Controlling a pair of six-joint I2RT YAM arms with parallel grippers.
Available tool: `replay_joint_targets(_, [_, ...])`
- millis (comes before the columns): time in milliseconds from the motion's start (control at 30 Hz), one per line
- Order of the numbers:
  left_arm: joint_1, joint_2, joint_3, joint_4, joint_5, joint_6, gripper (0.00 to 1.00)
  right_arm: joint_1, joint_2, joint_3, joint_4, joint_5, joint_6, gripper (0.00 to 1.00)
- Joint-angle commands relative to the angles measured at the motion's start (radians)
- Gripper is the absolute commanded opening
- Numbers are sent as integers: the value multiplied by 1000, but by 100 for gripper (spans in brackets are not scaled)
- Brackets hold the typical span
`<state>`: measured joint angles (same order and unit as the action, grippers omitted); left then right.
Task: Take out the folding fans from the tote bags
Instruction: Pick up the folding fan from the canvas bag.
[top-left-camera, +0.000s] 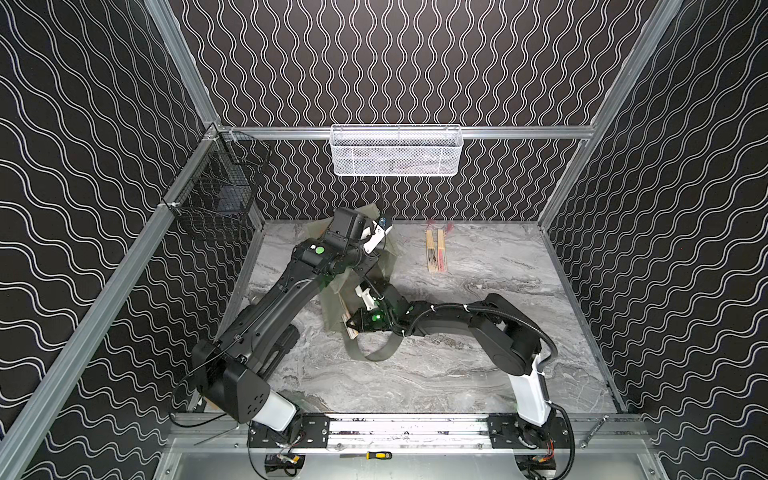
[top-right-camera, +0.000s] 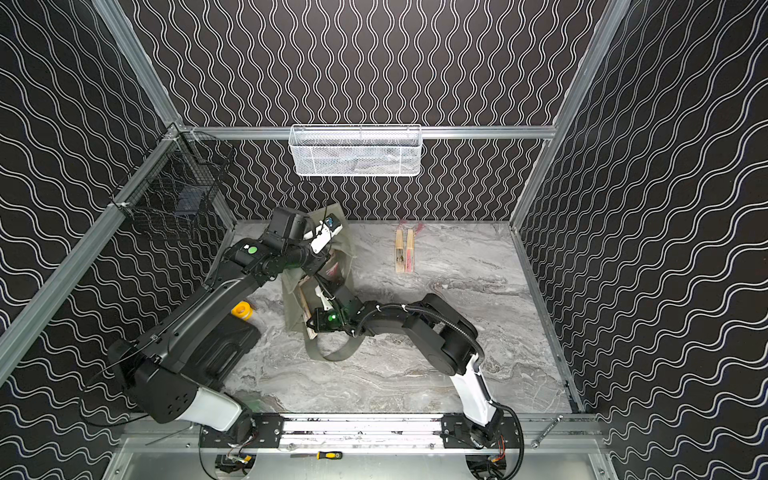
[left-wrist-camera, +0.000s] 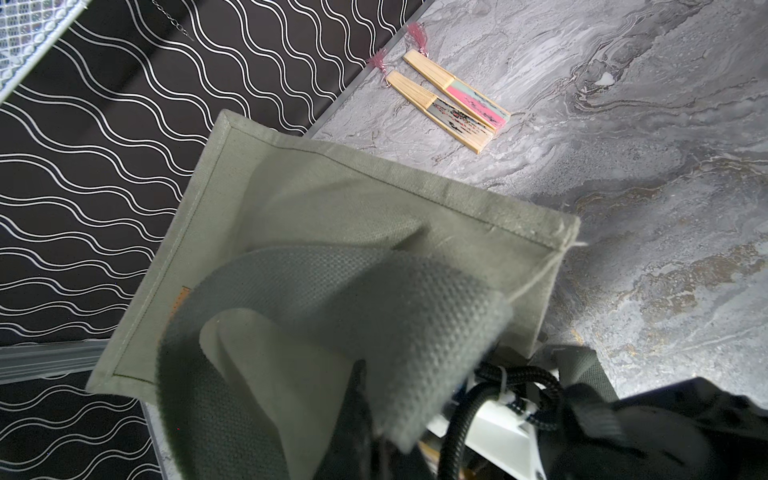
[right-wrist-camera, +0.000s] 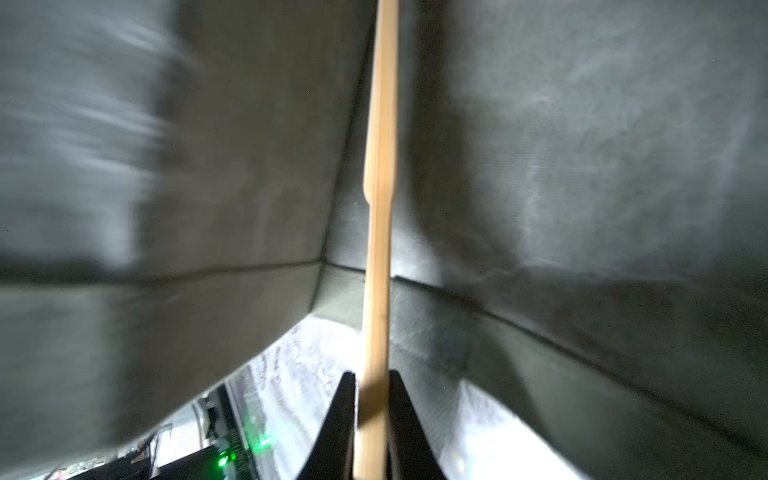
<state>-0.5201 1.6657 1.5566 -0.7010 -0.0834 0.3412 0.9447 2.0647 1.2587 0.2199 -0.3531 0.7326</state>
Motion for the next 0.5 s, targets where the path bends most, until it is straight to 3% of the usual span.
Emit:
replay_joint_targets(0, [1,-8,-2,39,-6,-1,0,-1,-44,-33,-20,-10,26,15])
replay_joint_targets(467, [-4,-12,-7,42,-15,2,0,-1,-311,-351,-47,-53,5,10])
